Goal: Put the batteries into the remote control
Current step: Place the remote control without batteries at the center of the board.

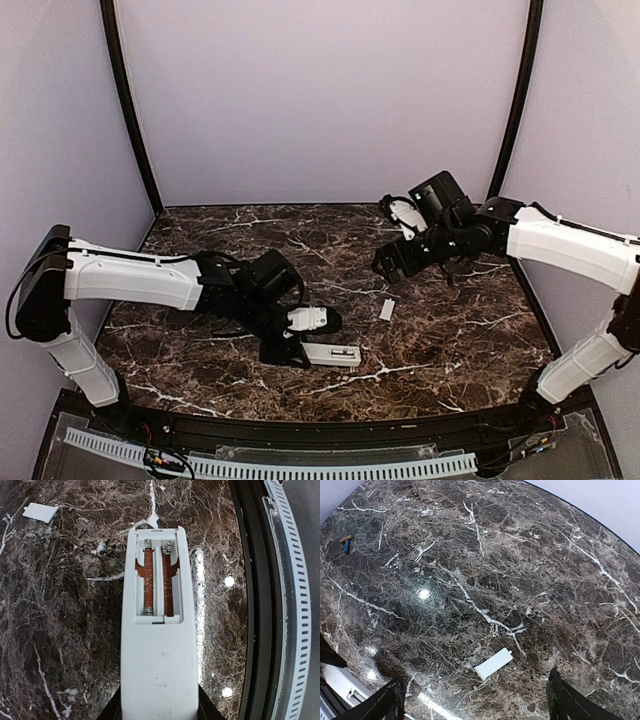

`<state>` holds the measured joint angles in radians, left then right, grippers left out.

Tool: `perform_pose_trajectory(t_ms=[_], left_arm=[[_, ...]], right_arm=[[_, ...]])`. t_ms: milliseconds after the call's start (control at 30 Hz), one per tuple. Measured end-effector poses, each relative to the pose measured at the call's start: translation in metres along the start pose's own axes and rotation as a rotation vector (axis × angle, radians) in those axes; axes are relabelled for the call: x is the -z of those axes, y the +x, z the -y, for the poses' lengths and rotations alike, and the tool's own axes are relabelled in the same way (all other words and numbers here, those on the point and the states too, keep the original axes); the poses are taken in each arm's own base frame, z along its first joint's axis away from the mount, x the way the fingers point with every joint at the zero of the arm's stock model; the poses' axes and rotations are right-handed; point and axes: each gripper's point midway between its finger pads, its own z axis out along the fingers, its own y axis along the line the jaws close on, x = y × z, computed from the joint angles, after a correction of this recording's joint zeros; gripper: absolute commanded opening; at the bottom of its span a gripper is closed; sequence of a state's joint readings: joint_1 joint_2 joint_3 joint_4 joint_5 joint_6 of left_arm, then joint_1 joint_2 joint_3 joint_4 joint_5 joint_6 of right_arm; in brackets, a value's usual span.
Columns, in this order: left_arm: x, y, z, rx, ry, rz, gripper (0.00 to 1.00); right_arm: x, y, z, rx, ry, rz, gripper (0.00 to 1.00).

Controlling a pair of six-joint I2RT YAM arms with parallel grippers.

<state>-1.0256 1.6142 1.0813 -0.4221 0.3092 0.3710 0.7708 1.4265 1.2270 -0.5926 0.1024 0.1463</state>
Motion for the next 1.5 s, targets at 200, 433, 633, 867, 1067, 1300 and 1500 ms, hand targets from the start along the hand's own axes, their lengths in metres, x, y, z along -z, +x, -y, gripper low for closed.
perform_pose_trajectory(t_ms=[200, 433, 633, 867, 1067, 1300, 1500], left_arm=[[-0.032, 0.020, 0.000, -0.065, 0.049, -0.077, 0.14], [-0.057, 0.035, -0.001, -0.092, 0.089, -0.123, 0.49], [-0.059, 0.046, 0.002, -0.078, 0.111, -0.176, 0.80], [-0.057, 0.046, 0.003, -0.075, 0.110, -0.199, 0.90], [-0.038, 0.037, 0.000, -0.072, 0.064, -0.179, 0.91], [0.032, -0.018, -0.021, -0.035, -0.145, 0.046, 0.89], [0.093, -0.026, -0.087, 0.318, -0.377, 0.228, 0.70]], right_arm=[[-0.013, 0.017, -0.009, -0.022, -0.055, -0.032, 0.95], [-0.026, 0.018, -0.019, -0.035, -0.103, -0.044, 0.95], [-0.027, 0.015, -0.024, -0.042, -0.132, -0.033, 0.95], [-0.028, 0.013, -0.028, -0.048, -0.154, -0.030, 0.95], [-0.028, 0.010, -0.031, -0.049, -0.169, -0.019, 0.96], [-0.030, 0.004, -0.032, -0.048, -0.175, 0.004, 0.96], [-0.042, -0.018, -0.034, -0.035, -0.188, 0.085, 0.96]])
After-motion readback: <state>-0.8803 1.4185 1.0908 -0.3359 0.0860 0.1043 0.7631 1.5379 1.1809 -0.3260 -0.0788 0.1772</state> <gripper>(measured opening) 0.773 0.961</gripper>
